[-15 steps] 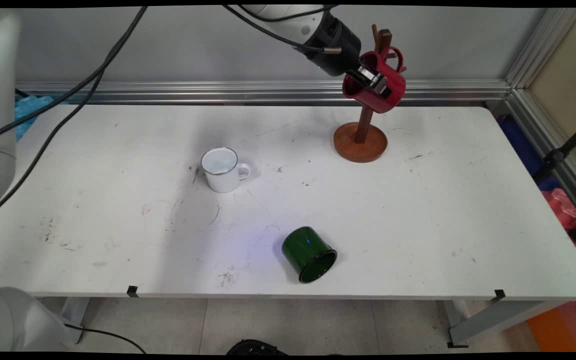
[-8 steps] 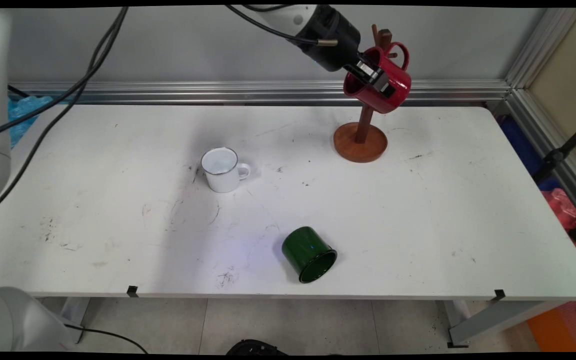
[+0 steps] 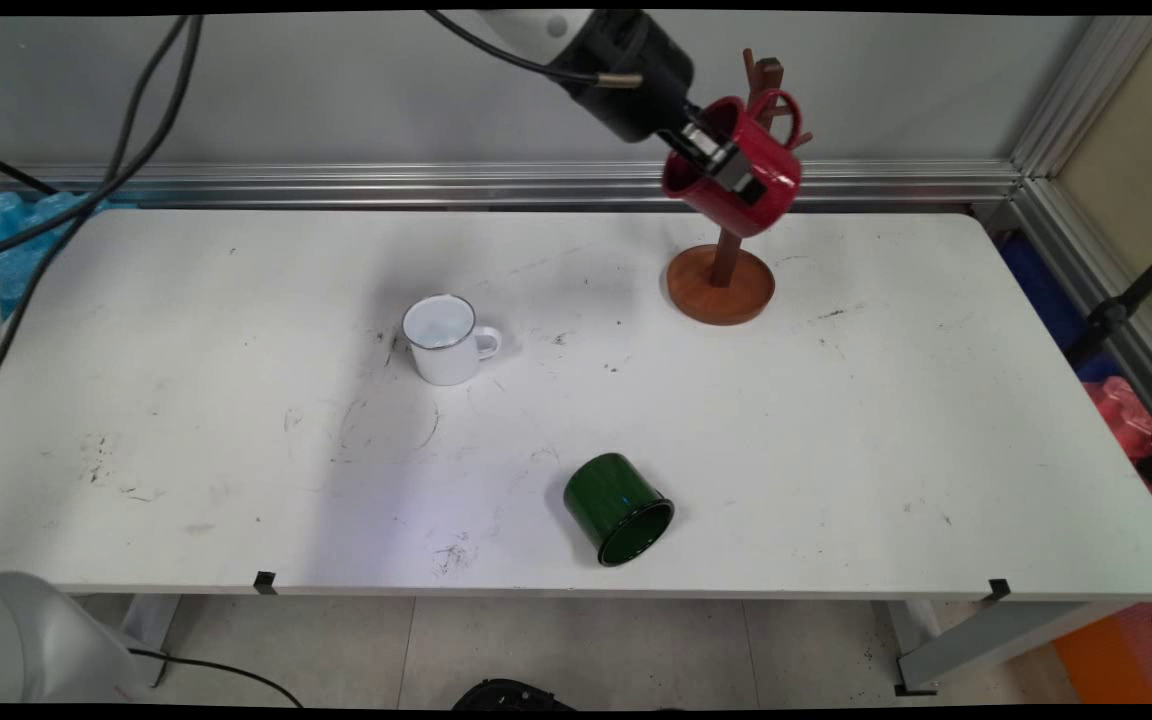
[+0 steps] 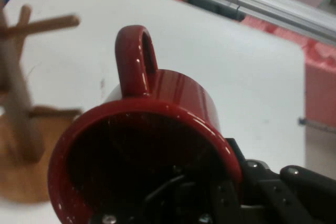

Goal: Place the picked object on the table

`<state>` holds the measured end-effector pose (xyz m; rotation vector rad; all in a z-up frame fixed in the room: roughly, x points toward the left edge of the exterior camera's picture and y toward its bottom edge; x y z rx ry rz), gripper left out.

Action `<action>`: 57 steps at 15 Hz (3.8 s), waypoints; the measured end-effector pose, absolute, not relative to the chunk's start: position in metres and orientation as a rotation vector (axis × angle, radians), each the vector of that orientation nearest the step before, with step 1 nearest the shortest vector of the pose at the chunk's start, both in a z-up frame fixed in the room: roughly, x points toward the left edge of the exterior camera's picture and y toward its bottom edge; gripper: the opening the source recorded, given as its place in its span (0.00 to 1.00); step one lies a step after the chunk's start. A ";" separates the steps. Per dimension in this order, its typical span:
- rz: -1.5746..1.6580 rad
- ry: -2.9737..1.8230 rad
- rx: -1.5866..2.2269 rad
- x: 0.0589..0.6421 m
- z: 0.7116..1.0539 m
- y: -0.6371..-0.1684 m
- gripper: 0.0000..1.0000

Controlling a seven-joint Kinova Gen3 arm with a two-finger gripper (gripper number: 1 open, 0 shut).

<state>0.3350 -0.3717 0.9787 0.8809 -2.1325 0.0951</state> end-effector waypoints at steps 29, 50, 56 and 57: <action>0.342 -2.677 1.259 0.400 0.891 -0.389 0.00; 0.290 -2.863 1.300 0.358 0.817 -0.414 1.00; 0.286 -2.856 1.279 0.358 0.811 -0.415 1.00; 0.290 -2.852 1.268 0.358 0.813 -0.415 1.00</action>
